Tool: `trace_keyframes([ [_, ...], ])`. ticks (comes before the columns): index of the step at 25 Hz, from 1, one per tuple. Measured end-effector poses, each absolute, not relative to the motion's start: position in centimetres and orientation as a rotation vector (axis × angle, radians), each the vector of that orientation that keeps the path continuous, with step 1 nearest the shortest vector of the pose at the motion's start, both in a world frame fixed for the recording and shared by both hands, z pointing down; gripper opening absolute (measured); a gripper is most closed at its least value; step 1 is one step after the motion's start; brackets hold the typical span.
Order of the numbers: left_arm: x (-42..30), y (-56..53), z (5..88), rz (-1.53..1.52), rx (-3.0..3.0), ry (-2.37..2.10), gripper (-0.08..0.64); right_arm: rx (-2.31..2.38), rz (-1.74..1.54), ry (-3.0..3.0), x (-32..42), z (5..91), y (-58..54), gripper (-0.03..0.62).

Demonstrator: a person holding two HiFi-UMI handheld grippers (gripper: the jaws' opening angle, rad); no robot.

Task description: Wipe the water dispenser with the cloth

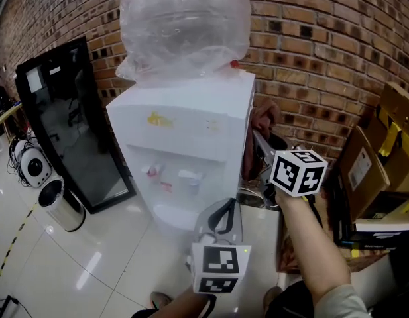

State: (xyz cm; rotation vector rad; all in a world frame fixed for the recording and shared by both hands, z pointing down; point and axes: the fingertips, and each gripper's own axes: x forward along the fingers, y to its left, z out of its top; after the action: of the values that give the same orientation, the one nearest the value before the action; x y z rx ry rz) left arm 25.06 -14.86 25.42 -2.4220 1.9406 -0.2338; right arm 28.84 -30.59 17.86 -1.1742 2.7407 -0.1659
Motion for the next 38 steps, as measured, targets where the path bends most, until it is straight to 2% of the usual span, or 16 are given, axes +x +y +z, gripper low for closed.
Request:
trace_keyframes([
  [9, 24.0, -14.3, 28.9, -0.269, -2.38, 2.027, 0.0, -1.22, -0.154, 2.756, 28.5, 24.2, -30.3, 0.067],
  [38, 27.0, -14.9, 33.1, -0.322, -2.441, 2.018, 0.0, -1.141, -0.292, 2.9, 28.1, 32.3, -29.7, 0.066],
])
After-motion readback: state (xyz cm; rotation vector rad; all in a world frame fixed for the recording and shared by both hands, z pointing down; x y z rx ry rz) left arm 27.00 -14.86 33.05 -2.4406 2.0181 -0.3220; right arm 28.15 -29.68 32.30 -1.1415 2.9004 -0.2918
